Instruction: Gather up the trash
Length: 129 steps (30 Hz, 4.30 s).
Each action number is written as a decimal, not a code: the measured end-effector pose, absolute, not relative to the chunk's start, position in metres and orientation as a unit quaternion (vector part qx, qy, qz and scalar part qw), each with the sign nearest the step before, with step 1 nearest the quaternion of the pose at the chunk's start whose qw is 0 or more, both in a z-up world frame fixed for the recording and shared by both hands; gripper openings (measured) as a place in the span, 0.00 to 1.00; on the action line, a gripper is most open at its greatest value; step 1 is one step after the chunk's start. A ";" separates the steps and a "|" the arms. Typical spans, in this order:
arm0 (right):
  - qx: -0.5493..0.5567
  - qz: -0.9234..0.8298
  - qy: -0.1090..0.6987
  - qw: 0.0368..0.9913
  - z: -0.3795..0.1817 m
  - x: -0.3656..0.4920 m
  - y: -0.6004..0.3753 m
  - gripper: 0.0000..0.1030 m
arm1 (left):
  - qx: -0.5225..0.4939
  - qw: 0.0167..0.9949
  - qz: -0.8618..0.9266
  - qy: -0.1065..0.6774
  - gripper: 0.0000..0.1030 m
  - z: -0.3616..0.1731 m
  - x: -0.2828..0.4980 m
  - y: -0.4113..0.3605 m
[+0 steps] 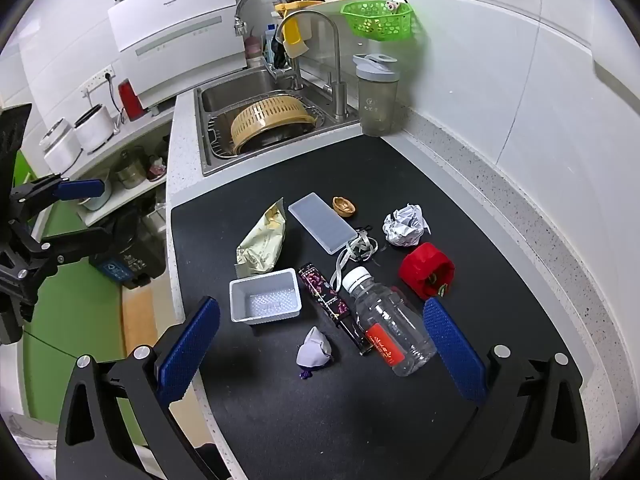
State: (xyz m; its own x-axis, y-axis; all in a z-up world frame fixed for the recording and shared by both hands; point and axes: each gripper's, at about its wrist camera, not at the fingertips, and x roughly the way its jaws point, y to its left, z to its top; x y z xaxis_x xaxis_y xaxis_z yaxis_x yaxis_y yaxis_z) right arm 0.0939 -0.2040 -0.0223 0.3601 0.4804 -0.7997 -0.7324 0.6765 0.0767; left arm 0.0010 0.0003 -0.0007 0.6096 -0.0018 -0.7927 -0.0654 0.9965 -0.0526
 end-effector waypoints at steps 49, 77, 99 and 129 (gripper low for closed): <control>-0.152 0.371 0.426 0.812 -0.025 0.093 -0.202 0.95 | -0.046 0.897 0.017 0.439 0.97 0.001 0.002 0.005; -0.154 0.371 0.426 0.811 -0.027 0.092 -0.201 0.95 | -0.047 0.897 0.016 0.439 0.97 0.001 0.007 0.004; -0.161 0.368 0.439 0.804 -0.036 0.103 -0.198 0.95 | -0.057 0.891 0.009 0.450 0.97 -0.018 0.030 0.004; -0.172 0.346 0.507 0.770 -0.110 0.165 -0.204 0.95 | -0.141 0.819 0.004 0.557 0.53 -0.143 0.142 0.013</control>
